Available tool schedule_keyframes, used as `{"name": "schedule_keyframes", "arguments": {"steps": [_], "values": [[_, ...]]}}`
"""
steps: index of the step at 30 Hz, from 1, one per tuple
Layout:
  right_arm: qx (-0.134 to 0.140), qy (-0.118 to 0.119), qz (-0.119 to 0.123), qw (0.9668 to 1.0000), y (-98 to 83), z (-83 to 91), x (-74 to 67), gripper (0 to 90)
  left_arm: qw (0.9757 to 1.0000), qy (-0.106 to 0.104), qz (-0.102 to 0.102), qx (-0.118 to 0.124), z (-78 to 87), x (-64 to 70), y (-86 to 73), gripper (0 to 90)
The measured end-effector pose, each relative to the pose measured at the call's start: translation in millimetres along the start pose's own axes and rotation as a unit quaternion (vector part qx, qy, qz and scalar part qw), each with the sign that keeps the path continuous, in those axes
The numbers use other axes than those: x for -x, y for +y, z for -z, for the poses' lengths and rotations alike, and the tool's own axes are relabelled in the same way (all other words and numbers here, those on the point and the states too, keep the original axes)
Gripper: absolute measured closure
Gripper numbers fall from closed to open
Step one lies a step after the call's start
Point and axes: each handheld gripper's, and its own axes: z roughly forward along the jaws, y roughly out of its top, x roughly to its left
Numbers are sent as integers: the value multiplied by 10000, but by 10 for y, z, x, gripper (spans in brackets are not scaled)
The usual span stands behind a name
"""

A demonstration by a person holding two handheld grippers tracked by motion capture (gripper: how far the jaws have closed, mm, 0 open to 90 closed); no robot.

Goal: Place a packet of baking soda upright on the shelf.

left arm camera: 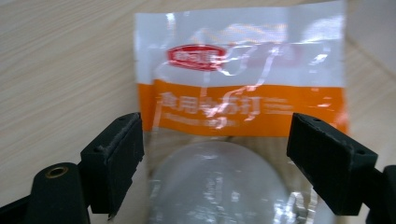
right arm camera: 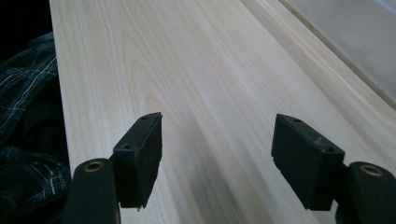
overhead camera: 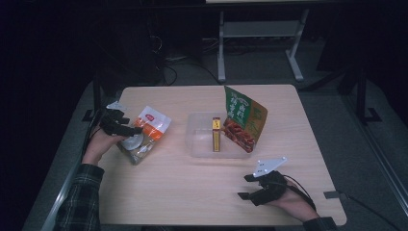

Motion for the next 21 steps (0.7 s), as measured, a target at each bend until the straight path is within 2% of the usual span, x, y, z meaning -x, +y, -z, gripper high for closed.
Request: {"name": "schedule_keyframes", "arguments": {"steps": [3, 4, 8, 9, 12, 13, 16, 18, 21], "values": [[-4, 5, -10, 10000, 2, -4, -1, 332, 9999, -60, 123, -33, -82, -96, -28, 195], [-8, 7, 18, 10000, 1, -6, 3, 332, 9999, -40, 105, -96, -118, -131, -39, 194], [-5, 2, 3, 10000, -9, -11, 18, 333, 9994, -183, 245, -146, -226, -215, -79, 199], [-19, -16, 8, 10000, -10, -10, 22, 334, 9989, -274, 317, -202, -251, -223, -95, 208], [8, 2, 6, 10000, -11, -6, 30, 336, 9977, -467, 354, -348, -311, -255, -133, 214], [-8, -2, -9, 10000, -12, -4, 30, 335, 9970, -538, 435, -337, -319, -264, -141, 216], [-15, 13, 3, 10000, -16, -9, 30, 336, 9961, -700, 432, -328, -319, -280, -152, 254], [-25, 27, 6, 10000, -19, -16, 29, 338, 9942, -894, 499, -319, -331, -288, -166, 295], [-36, 32, 7, 10000, -19, -20, 28, 342, 9934, -981, 503, -307, -338, -285, -170, 343]]}}
